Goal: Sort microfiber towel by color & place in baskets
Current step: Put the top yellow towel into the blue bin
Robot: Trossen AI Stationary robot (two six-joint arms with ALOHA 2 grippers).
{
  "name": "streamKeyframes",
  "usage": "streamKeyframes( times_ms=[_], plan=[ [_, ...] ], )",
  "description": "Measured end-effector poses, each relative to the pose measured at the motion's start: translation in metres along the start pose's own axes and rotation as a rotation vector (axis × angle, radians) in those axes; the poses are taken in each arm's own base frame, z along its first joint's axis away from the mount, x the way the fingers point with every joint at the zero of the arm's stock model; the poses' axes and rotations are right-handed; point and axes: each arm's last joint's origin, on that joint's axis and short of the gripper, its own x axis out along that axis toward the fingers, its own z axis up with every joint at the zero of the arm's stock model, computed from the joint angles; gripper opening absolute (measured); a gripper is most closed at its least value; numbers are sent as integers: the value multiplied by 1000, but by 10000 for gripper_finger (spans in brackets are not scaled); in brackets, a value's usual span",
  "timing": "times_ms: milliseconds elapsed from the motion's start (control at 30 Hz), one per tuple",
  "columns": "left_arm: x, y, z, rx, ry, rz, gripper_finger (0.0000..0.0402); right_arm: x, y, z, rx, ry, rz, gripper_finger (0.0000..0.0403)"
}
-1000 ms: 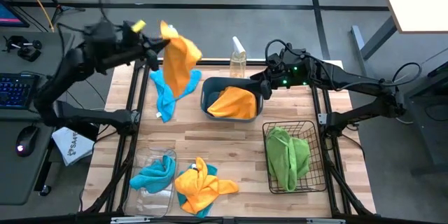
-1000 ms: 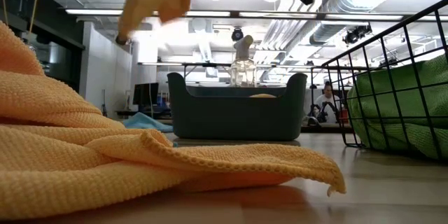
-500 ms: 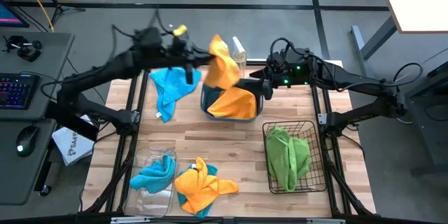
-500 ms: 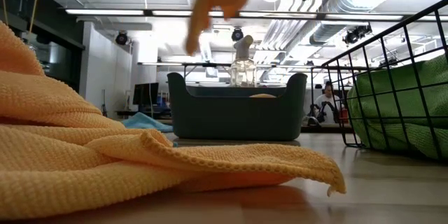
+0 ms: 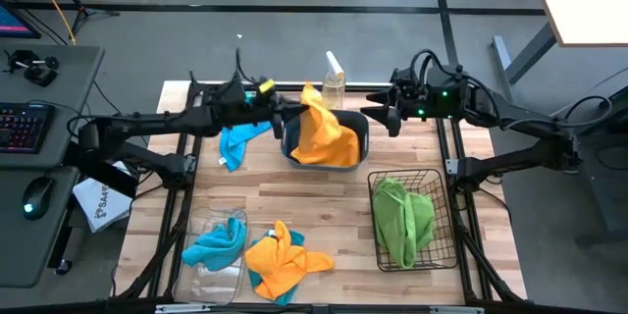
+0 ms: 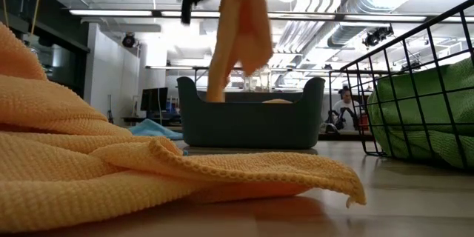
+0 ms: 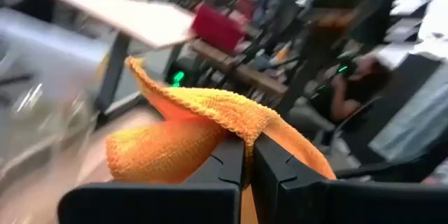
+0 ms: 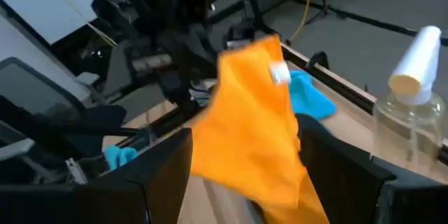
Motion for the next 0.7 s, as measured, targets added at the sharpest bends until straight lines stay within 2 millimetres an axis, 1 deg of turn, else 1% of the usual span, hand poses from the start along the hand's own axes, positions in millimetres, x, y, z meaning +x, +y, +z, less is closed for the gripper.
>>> streamKeyframes(
  times_ms=[133,200,267,367,467,600,700],
  plan=[
    [-5,10,-30,-11,82,53,0,0,-1,-1,7,9,-18,264],
    [-6,12,-42,-35,146,70,0,0,-1,-1,7,7,-26,264],
    [-8,12,-50,-83,196,88,0,0,-1,-1,7,5,-33,264],
    [-9,14,-56,-124,243,124,5,0,-2,-1,7,-6,-60,264],
    [-9,16,-59,-119,269,139,25,0,-4,-1,9,-13,-102,264],
    [-9,14,-57,-77,294,103,75,0,-4,-2,27,-13,-105,264],
    [-7,8,-49,-47,339,57,122,0,-4,-2,33,-12,-104,264]
  ],
)
